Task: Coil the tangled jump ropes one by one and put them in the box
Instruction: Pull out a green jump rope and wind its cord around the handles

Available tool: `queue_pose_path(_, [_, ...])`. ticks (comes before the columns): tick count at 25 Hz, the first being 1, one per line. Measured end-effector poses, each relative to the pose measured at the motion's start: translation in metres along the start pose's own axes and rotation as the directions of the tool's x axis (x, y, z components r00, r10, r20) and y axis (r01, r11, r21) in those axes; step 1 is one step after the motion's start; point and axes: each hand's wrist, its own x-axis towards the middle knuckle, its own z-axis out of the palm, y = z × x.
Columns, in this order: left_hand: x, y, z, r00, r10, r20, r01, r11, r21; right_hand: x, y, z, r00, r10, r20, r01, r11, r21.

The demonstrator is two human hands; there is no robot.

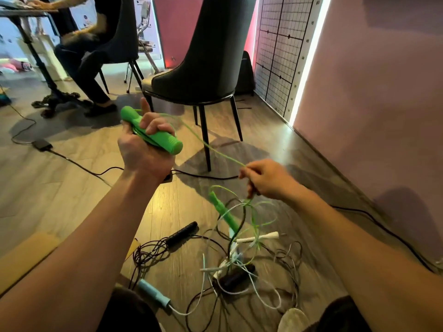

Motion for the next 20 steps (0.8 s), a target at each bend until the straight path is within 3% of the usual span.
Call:
queue_pose_path(2, [0.001,-0.005,0.000,0.999,-0.035,-0.002,0.035,0.999,0.032,0.001,-0.004,-0.002,0.973,-0.096,-0.212,0.118,0.988,0.095])
queue_pose_path(3, [0.001,-0.006,-0.001,0.999,-0.032,-0.004,0.032,0.999,0.037,0.003,-0.005,-0.003,0.975,-0.098,-0.200,0.123,0.985,0.117])
queue_pose_path(5, [0.000,-0.007,-0.001,1.000,-0.016,-0.007,0.017,0.999,0.033,-0.001,-0.003,0.000,0.999,-0.046,0.016,0.046,0.999,0.022])
queue_pose_path(6, [0.001,-0.008,0.000,1.000,-0.023,-0.005,0.023,0.999,0.032,-0.003,-0.003,0.000,0.999,-0.036,0.018,0.036,0.999,-0.011])
queue_pose_path(8, [0.001,-0.011,0.000,0.999,-0.052,-0.005,0.052,0.998,0.042,-0.001,-0.007,-0.009,0.953,-0.126,-0.275,0.145,0.988,0.048])
queue_pose_path(9, [0.001,-0.012,0.000,0.998,-0.058,-0.012,0.058,0.997,0.052,0.001,-0.008,-0.016,0.932,-0.138,-0.334,0.172,0.983,0.072])
queue_pose_path(10, [0.000,-0.013,0.000,0.998,-0.058,-0.026,0.060,0.996,0.069,0.003,-0.008,-0.022,0.954,-0.120,-0.274,0.131,0.991,0.020])
queue_pose_path(11, [-0.001,-0.015,-0.001,0.997,-0.056,-0.046,0.060,0.995,0.085,0.000,-0.009,-0.023,0.994,-0.048,-0.099,0.038,0.994,-0.101])
queue_pose_path(12, [0.000,-0.018,-0.001,0.996,-0.056,-0.071,0.062,0.993,0.097,-0.004,-0.005,-0.020,0.995,0.063,0.083,-0.043,0.973,-0.228])
queue_pose_path(13, [0.001,-0.021,-0.002,0.993,-0.064,-0.096,0.074,0.992,0.106,-0.007,-0.003,-0.015,0.977,0.138,0.162,-0.097,0.965,-0.242])
queue_pose_path(16, [0.000,-0.026,0.000,0.989,-0.109,-0.105,0.121,0.986,0.118,-0.011,-0.013,-0.016,0.988,0.089,0.127,-0.104,0.988,0.112])
queue_pose_path(19, [-0.004,-0.031,0.001,0.986,-0.138,-0.093,0.153,0.974,0.169,-0.015,-0.018,-0.010,0.952,-0.015,0.306,0.009,1.000,0.020])
queue_pose_path(20, [-0.004,-0.033,0.001,0.985,-0.145,-0.090,0.159,0.971,0.178,-0.015,-0.014,-0.001,0.951,-0.028,0.307,0.043,0.998,-0.044])
